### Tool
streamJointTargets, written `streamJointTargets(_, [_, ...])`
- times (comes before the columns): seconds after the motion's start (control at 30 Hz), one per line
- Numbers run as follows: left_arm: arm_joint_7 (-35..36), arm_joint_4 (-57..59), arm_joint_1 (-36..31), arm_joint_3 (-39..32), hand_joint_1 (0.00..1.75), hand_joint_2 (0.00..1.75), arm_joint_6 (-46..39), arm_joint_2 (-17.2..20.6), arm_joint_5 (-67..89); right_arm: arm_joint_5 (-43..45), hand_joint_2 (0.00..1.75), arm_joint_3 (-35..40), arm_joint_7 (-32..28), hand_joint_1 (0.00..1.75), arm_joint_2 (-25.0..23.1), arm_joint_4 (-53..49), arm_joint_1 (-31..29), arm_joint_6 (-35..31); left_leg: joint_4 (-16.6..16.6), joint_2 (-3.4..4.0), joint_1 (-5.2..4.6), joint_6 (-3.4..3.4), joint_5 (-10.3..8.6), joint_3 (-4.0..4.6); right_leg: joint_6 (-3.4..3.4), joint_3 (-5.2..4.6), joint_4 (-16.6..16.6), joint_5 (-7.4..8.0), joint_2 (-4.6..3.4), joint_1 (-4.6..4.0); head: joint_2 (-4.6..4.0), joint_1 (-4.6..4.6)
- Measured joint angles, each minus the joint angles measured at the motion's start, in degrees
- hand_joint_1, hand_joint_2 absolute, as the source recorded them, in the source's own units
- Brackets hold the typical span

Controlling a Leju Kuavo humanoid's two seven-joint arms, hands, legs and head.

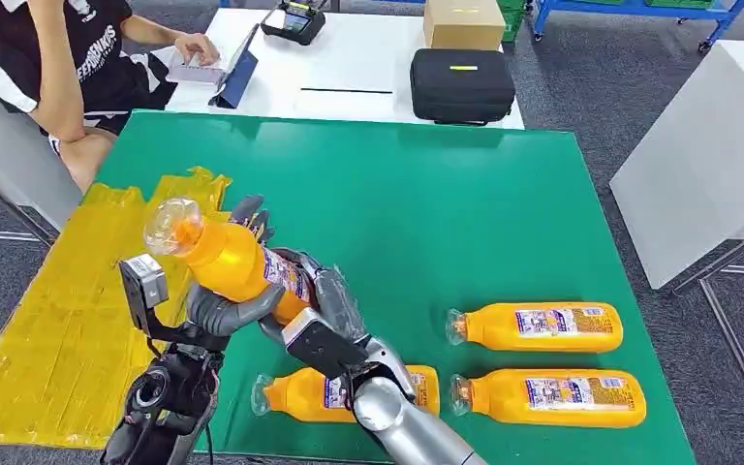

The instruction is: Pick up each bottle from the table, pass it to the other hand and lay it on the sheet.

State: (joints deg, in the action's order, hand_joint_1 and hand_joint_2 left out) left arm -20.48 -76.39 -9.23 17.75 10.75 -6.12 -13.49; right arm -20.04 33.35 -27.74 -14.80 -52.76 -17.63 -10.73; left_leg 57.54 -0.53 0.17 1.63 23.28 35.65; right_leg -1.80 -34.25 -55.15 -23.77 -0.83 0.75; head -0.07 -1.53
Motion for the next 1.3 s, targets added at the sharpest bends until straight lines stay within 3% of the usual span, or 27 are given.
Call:
streamJointTargets(0.17, [0.15,0.28,0.00,-0.22,0.00,1.75,-0.18,0.00,-1.07,-0.26,1.75,0.28,0.02,1.75,0.07,0.02,-0.01,0.15,0.00,0.00,-0.01,0.00,0.00,0.00,0.00,0.00,0.00,0.00,0.00,0.01,0.00,0.00])
streamJointTargets(0.2, [0.20,0.48,0.00,-0.35,1.55,1.75,-0.35,0.00,-1.44,-0.39,1.75,0.52,0.06,1.75,0.07,0.00,-0.01,0.24,0.00,0.00,-0.01,0.00,0.00,0.00,0.00,0.00,0.00,0.00,0.00,0.01,0.00,-0.02])
streamJointTargets(0.23, [0.22,0.68,0.00,-0.48,1.75,1.75,-0.61,0.00,-1.68,-0.42,1.75,0.74,0.24,1.75,0.09,0.00,-0.04,0.24,0.00,0.00,-0.01,0.00,0.00,0.00,0.00,0.00,0.00,0.00,0.00,0.01,0.00,0.00])
streamJointTargets(1.2, [-0.59,1.60,0.73,-2.01,1.75,1.75,-4.09,-1.01,-5.70,1.01,1.75,1.92,0.94,1.75,0.09,1.75,-0.34,-1.05,0.00,0.00,-0.01,0.00,0.00,0.00,0.00,0.00,0.00,0.00,0.00,0.01,0.00,-0.02])
streamJointTargets(1.23, [-0.59,1.62,0.72,-2.01,1.75,1.75,-4.09,-1.01,-5.70,1.01,1.75,1.92,0.94,0.00,0.09,1.75,-0.34,-1.09,0.00,0.00,-0.01,0.00,0.00,0.00,0.00,0.00,0.00,0.00,0.00,0.01,0.00,-0.02])
streamJointTargets(1.3, [-0.61,1.79,0.46,-1.99,1.75,1.75,-4.26,-1.11,-5.68,1.16,1.75,1.97,0.87,0.00,0.13,1.73,-0.27,-1.84,0.00,0.00,-0.01,0.00,0.00,0.00,0.00,-0.01,0.00,0.00,0.00,0.00,0.00,0.00])
